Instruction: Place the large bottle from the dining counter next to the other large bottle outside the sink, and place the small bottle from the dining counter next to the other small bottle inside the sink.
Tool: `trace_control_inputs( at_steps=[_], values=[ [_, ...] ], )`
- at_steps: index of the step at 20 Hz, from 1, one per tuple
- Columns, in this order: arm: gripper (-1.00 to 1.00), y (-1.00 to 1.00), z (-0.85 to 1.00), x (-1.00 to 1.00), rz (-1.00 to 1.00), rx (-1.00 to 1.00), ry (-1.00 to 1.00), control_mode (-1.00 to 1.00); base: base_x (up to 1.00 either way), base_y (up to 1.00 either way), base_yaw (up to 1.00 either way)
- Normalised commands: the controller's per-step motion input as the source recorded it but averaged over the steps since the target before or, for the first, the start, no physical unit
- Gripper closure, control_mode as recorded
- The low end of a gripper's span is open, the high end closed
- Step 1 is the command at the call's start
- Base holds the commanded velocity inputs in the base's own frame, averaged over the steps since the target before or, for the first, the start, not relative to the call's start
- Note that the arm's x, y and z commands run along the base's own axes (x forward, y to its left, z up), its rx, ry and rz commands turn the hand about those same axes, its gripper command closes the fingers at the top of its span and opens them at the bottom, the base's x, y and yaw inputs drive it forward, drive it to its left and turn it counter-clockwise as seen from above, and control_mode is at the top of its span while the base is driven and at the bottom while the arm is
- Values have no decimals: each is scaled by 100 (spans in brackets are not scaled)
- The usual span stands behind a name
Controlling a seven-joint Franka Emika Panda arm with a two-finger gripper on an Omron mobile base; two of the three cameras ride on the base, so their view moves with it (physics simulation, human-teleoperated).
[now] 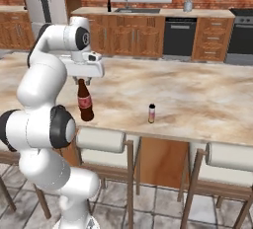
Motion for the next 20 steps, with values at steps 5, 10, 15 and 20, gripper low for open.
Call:
trace_control_inputs(
  at_steps=[5,10,15,20],
  values=[
    [100,0,0,0,0,0,0,100,-18,100,-13],
    [100,0,0,0,0,0,0,100,-2,100,-17],
    [100,0,0,0,0,0,0,100,-6,100,-14],
    [100,0,0,0,0,0,0,100,-2,100,-9]
  ],
)
